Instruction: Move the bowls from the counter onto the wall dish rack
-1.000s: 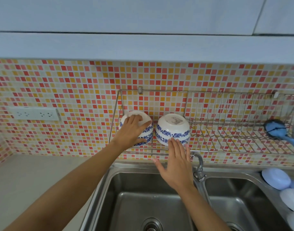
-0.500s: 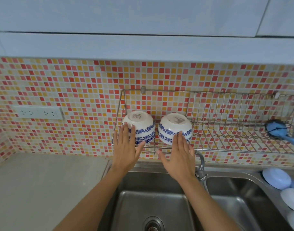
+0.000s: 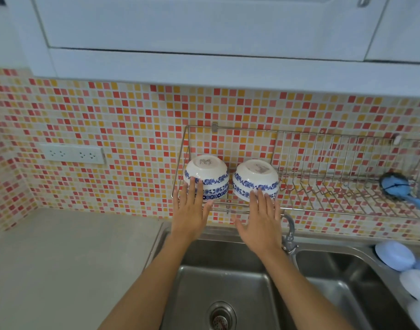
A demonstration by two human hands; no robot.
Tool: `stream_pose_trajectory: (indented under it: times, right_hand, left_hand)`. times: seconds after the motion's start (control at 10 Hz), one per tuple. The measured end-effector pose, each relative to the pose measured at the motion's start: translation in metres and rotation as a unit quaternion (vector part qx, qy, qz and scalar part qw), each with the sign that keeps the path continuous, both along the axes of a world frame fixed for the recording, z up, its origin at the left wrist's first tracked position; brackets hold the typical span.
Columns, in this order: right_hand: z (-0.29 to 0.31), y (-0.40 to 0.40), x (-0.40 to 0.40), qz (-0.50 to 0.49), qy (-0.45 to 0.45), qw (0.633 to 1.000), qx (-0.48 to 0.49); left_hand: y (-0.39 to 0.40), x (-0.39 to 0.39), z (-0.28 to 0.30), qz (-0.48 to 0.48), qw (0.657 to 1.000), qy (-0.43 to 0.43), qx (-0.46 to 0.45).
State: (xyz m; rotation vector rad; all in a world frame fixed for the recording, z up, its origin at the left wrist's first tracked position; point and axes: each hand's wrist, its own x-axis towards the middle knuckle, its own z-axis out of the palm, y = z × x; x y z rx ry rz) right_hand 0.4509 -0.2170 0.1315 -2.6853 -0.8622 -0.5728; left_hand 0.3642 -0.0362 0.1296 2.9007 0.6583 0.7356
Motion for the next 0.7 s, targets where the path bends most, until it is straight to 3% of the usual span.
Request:
stream_pose_trajectory:
  times: [0.1, 0.5, 0.7]
  right_hand:
    - [-0.004, -0.006, -0.006, 0.007, -0.006, 1.000, -0.016]
    - [0.017, -0.019, -0.028, 0.015, 0.130, 0.991, -0.033]
    - [0.084, -0.032, -0.026, 0.021, 0.206, 0.976, -0.067]
  left_hand:
    - [-0.002, -0.010, -0.007, 0.001, 1.000, 0.020, 0.019]
    - [-0.010, -0.040, 0.019, -0.014, 0.985, 0.169, 0.024]
    - [0.005, -0.056, 0.083, -0.019, 0.988, 0.153, 0.003]
